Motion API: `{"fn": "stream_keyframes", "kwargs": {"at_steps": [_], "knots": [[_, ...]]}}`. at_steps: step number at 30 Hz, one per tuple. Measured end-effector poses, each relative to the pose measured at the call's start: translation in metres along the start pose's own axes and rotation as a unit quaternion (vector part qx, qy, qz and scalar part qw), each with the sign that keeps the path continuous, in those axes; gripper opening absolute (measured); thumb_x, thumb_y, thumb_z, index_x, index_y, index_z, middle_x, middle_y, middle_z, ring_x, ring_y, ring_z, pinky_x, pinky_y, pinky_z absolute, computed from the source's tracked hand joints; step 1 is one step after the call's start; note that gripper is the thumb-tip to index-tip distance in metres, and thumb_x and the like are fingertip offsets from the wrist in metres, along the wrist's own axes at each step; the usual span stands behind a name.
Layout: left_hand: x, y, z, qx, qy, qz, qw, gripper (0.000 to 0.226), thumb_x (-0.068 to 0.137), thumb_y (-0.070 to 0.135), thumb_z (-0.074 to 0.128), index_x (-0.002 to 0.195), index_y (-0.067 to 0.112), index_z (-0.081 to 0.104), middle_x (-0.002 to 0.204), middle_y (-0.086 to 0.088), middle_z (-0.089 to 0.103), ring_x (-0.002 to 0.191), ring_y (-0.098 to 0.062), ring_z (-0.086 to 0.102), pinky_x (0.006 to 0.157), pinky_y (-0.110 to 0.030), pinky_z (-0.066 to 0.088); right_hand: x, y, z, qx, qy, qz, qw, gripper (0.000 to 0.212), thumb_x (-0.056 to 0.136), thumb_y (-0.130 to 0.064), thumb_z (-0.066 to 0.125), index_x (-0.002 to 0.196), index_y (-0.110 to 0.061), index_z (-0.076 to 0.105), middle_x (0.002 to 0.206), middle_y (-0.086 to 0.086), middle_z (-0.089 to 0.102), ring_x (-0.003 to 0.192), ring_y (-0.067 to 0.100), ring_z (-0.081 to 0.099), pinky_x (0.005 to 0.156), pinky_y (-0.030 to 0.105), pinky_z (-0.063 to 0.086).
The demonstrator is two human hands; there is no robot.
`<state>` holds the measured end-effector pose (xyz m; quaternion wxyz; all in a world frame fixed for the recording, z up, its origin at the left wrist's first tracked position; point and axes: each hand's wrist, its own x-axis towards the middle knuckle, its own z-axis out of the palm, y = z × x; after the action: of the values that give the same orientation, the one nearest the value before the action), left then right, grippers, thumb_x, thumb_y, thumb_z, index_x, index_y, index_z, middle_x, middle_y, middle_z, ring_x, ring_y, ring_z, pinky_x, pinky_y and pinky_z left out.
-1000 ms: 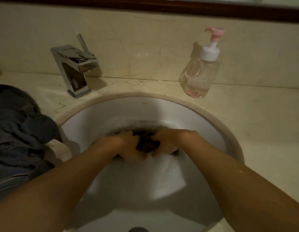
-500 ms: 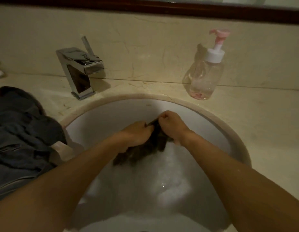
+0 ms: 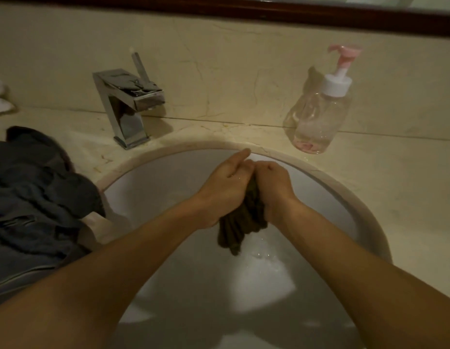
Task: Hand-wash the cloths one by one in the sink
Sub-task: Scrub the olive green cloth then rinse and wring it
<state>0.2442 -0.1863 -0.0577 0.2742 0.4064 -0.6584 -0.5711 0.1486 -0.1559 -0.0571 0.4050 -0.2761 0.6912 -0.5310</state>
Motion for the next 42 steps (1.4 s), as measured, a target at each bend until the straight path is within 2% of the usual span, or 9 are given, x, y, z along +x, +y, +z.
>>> {"fn": "stream_keyframes", "kwargs": {"at_steps": [5,9,12,20,23,27,32,38,42], "knots": [[0.003,-0.006,-0.022,0.034,0.107,-0.002,0.994,0.043,0.109,0.034,0.037,0.151,0.028,0.039,0.146,-0.001,0.050,0.129,-0.018,0.053,0.108,-0.037,0.046,-0.031,0.010,0.021,0.016,-0.068,-0.054,0.996,0.023,0.107,-0.034,0.053,0.124,-0.023,0.064,0.107,0.000,0.071,0.091,0.011,0.071,0.071,0.017,0.060],[-0.005,0.005,-0.002,-0.038,0.062,-0.017,0.997,0.026,0.108,0.031,0.039,0.124,0.036,0.059,0.129,-0.003,0.060,0.114,-0.019,0.061,0.104,-0.040,0.050,-0.010,-0.001,0.006,0.038,-0.018,-0.021,0.999,0.019,0.103,-0.021,0.056,0.115,-0.011,0.066,0.104,0.008,0.070,0.095,0.021,0.070,0.085,0.034,0.061],[-0.005,0.004,0.009,-0.018,0.038,-0.006,0.999,0.037,0.109,0.032,0.038,0.144,0.030,0.049,0.125,0.007,0.056,0.113,-0.011,0.056,0.100,-0.027,0.047,-0.005,-0.001,-0.002,0.041,0.002,0.021,0.999,0.020,0.103,-0.022,0.054,0.099,-0.007,0.067,0.095,0.012,0.072,0.086,0.024,0.071,0.083,0.043,0.061],[-0.006,0.009,0.000,-0.122,0.067,-0.069,0.988,0.030,0.107,0.028,0.044,0.133,0.022,0.059,0.116,-0.008,0.070,0.102,-0.021,0.071,0.093,-0.039,0.058,-0.015,0.000,0.011,0.042,-0.001,-0.034,0.999,0.030,0.104,-0.038,0.056,0.126,-0.020,0.065,0.112,0.007,0.072,0.101,0.022,0.072,0.093,0.042,0.061],[-0.004,0.007,0.011,-0.081,0.038,-0.046,0.995,0.044,0.107,0.032,0.043,0.151,0.026,0.042,0.144,0.000,0.052,0.127,-0.018,0.054,0.107,-0.032,0.045,-0.008,-0.005,-0.001,0.034,0.014,-0.003,0.999,0.027,0.107,-0.031,0.049,0.113,-0.011,0.067,0.105,0.018,0.071,0.098,0.030,0.072,0.094,0.050,0.059],[-0.002,0.000,-0.010,0.030,0.111,-0.010,0.993,0.048,0.108,0.035,0.038,0.155,0.028,0.034,0.157,0.001,0.039,0.141,-0.019,0.041,0.106,-0.027,0.037,-0.022,0.008,0.014,0.024,-0.074,-0.015,0.997,0.026,0.107,-0.037,0.050,0.120,-0.020,0.065,0.103,0.006,0.073,0.091,0.017,0.073,0.079,0.030,0.061],[-0.001,0.000,-0.012,0.112,0.034,-0.039,0.992,0.037,0.109,0.033,0.035,0.142,0.025,0.049,0.138,0.002,0.056,0.117,-0.014,0.058,0.097,-0.027,0.046,-0.004,0.006,0.003,-0.067,-0.070,-0.084,0.992,0.044,0.106,-0.035,0.053,0.147,-0.021,0.049,0.135,0.004,0.061,0.110,0.014,0.063,0.086,0.022,0.052],[0.008,-0.032,-0.029,0.491,-0.088,-0.099,0.861,0.086,0.101,0.048,0.049,0.159,0.011,-0.003,0.162,-0.017,0.023,0.143,-0.037,0.034,0.114,-0.043,0.034,0.035,0.025,-0.031,-0.569,-0.071,-0.069,0.817,0.046,0.105,-0.051,0.045,0.139,-0.023,0.052,0.138,0.008,0.058,0.124,0.034,0.053,0.104,0.052,0.042],[0.007,-0.035,-0.034,0.601,-0.044,-0.047,0.796,0.068,0.091,0.040,0.070,0.143,0.014,0.034,0.143,-0.015,0.038,0.123,-0.037,0.050,0.097,-0.046,0.046,0.024,0.016,-0.018,-0.643,-0.197,-0.121,0.730,0.053,0.099,-0.061,0.052,0.138,-0.025,0.055,0.132,0.002,0.059,0.121,0.029,0.055,0.099,0.047,0.044]]}}
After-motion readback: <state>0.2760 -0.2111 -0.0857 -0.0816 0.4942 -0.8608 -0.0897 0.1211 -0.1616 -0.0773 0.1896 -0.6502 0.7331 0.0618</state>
